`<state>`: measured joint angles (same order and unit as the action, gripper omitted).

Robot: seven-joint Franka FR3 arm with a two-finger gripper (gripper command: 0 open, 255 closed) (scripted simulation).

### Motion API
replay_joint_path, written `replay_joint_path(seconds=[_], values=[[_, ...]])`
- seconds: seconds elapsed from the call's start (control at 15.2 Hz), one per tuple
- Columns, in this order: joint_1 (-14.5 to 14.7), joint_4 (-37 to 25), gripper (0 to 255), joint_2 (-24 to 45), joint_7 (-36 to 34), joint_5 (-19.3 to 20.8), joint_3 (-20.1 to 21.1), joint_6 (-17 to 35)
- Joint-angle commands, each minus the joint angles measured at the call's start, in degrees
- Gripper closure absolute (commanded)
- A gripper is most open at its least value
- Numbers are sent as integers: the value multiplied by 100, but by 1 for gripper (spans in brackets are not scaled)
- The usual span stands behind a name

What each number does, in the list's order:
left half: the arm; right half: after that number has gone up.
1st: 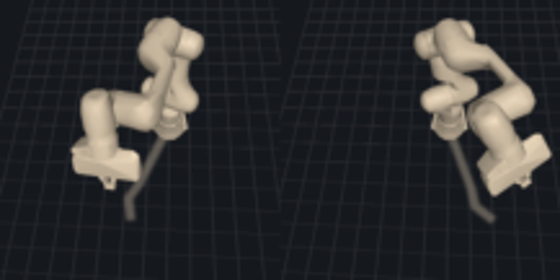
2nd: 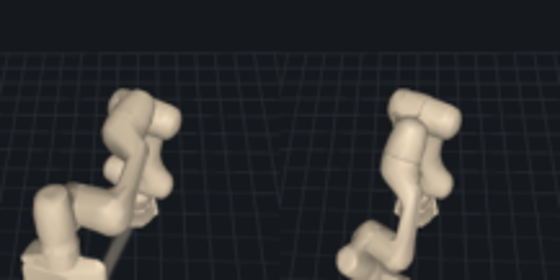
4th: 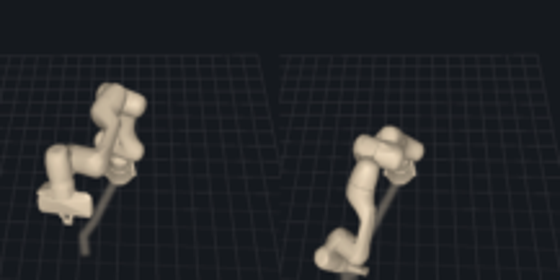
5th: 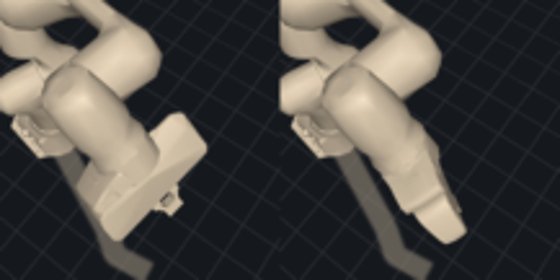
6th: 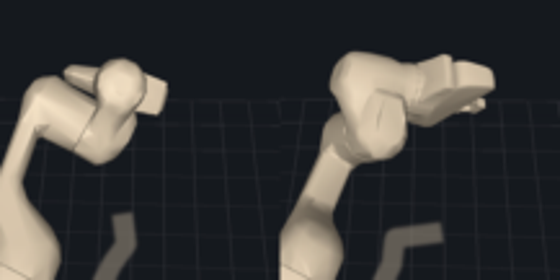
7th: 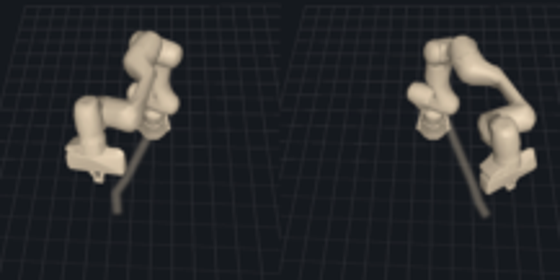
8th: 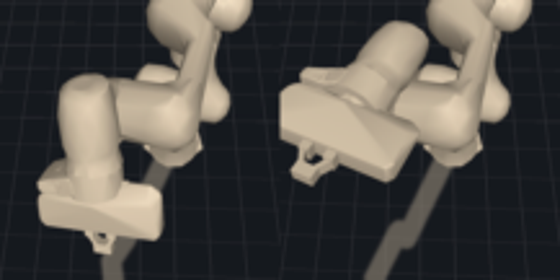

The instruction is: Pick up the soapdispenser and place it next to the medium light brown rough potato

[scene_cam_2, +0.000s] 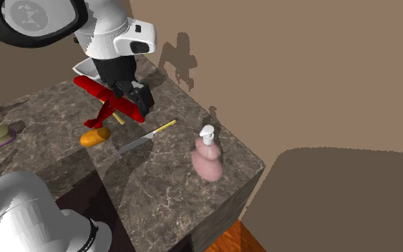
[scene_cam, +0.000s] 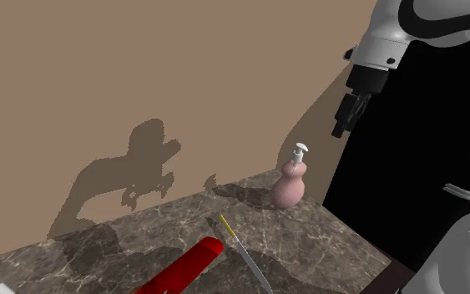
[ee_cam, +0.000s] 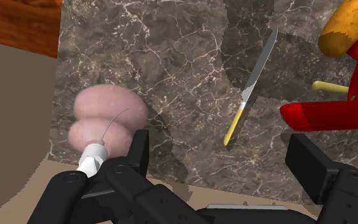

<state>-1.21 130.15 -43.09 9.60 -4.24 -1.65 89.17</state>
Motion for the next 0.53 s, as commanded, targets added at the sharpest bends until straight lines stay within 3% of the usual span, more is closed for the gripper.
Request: replay_joint_path(seconds=[0.0,0.46], values=[[0,0,0,0,0,0,0,0],[-88,-122,0,1176,547,318,-320,886]])
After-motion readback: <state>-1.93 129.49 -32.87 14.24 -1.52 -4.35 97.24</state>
